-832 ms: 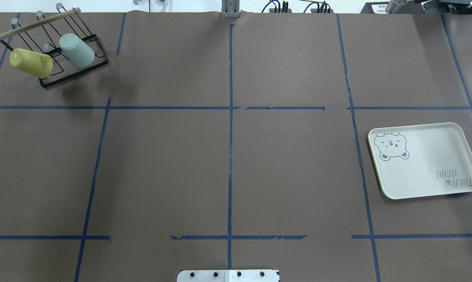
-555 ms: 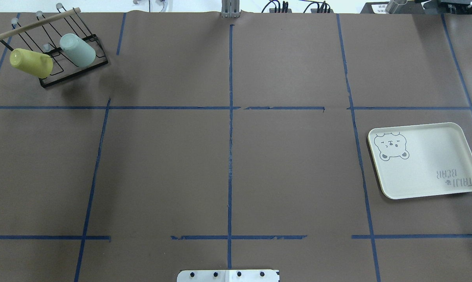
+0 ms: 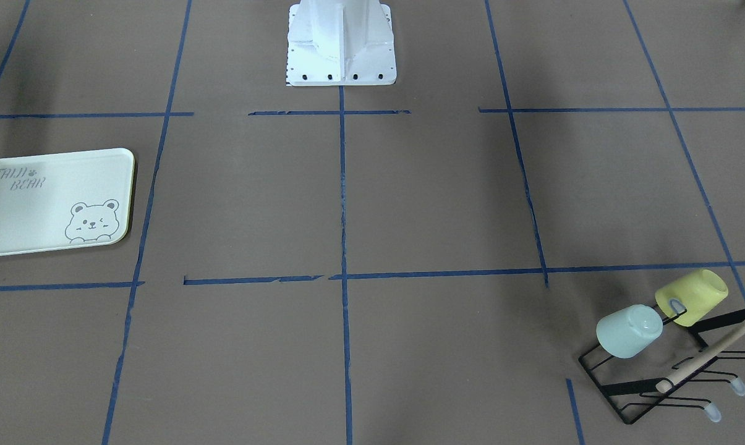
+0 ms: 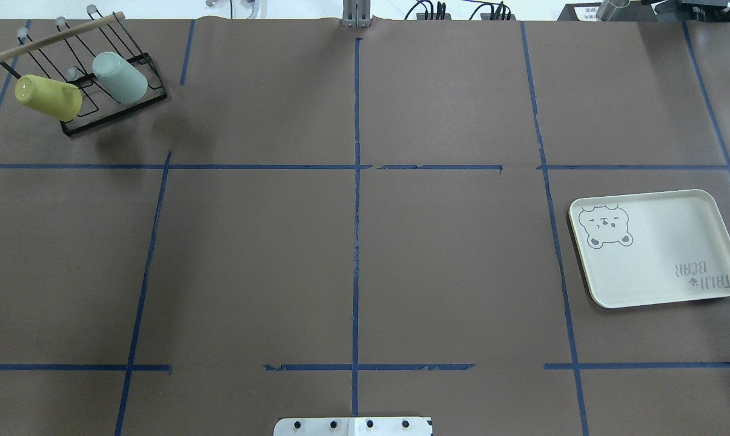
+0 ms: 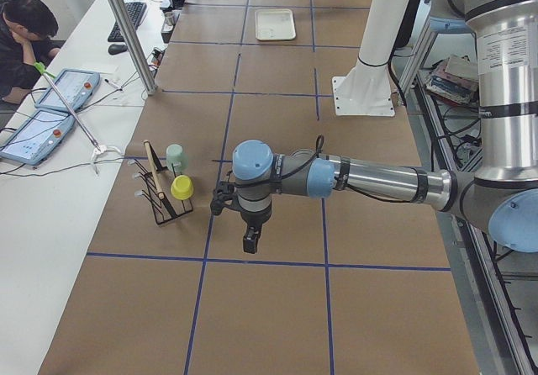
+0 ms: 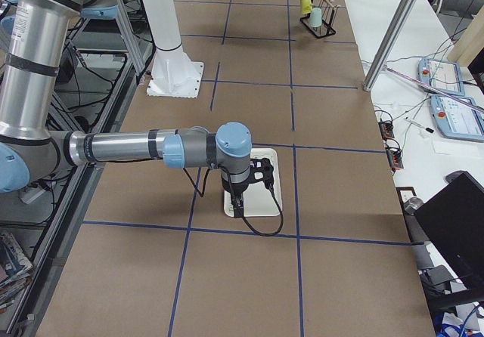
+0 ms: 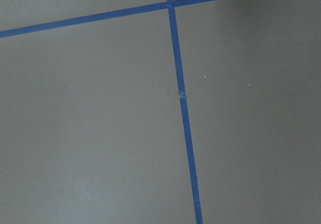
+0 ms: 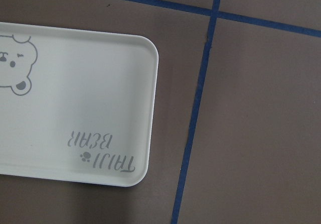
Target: Left arm grabs green cup and hands to right arm on tray
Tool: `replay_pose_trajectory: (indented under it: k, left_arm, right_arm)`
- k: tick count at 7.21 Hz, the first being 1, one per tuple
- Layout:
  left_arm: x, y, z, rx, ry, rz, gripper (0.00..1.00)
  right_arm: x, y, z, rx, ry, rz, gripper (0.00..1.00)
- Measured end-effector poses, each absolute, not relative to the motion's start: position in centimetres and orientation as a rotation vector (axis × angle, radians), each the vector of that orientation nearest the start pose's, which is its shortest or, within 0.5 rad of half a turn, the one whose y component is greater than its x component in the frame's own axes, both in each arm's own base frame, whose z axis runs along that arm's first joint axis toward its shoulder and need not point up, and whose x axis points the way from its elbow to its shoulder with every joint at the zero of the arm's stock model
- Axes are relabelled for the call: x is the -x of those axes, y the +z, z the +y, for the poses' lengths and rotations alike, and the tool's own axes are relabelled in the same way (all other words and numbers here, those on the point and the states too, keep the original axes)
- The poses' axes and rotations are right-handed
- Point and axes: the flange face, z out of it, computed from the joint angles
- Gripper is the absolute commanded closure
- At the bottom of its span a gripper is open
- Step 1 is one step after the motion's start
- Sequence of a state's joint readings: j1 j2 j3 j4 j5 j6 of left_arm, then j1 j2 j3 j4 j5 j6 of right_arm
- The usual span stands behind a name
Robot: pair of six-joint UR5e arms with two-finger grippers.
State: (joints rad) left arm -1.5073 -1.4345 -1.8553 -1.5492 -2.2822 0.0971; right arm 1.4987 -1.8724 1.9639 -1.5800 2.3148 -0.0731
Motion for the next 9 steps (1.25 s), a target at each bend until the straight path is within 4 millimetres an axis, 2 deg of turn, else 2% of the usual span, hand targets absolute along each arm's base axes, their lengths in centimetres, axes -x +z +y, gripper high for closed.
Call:
replay_pose_trajectory:
  k: [3, 4, 6, 7, 9]
  left_arm:
    - [3.0, 53.7, -53.3, -0.323, 0.242, 0.714, 0.0]
    - [1.3, 51.4, -56.0, -0.329, 0.195, 0.739, 0.0]
    - [-6.9, 46.5, -59.1, -0.322, 0.152, 0.816, 0.0]
    - [-10.2, 43.7, -60.8, -0.321, 0.106, 0.852, 0.0]
    - [-14.6, 39.3, -64.7, -0.337, 0.029, 0.849, 0.0]
  right_arm:
    - [-3.9, 59.7, -37.4, -0.08, -0.17, -0.744, 0.0]
    - [-3.9, 59.7, -37.4, -0.08, -0.17, -0.744, 0.0]
    - [-3.9, 59.8, -37.4, -0.078, -0.169, -0.744, 0.0]
    - [-3.9, 59.9, -37.4, -0.077, -0.169, -0.744, 0.0]
    - [-3.9, 59.9, -37.4, -0.076, -0.169, -0.744, 0.0]
